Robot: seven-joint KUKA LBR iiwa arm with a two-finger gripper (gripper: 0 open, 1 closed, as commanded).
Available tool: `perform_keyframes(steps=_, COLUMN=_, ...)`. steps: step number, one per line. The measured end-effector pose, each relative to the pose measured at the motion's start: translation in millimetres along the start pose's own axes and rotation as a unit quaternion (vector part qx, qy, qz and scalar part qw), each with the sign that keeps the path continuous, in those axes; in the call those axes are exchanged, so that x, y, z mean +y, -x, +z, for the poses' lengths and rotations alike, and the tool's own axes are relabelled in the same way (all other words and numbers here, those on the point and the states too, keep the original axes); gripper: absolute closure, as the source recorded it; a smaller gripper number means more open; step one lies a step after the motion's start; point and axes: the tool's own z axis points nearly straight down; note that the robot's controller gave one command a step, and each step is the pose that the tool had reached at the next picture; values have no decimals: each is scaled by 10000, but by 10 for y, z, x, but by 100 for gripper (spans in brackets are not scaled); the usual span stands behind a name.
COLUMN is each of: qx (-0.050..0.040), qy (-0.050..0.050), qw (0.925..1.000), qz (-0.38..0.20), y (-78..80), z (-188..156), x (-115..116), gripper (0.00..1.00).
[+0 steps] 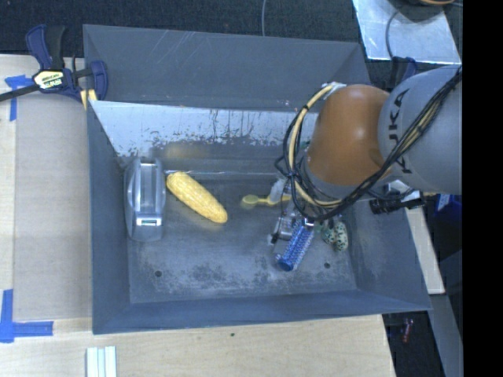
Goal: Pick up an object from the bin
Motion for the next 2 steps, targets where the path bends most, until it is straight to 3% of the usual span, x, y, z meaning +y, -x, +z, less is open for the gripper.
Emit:
perform_keyframes(steps=1, qx=10, qy=-6, qw=9999, qz=153, y=63, z=251, x=-180, gripper=0)
perform_keyframes(steps=2, qx=-22, qy=-3, qw=9972, qz=-751, y=375, z=282, x=-207, gripper=0)
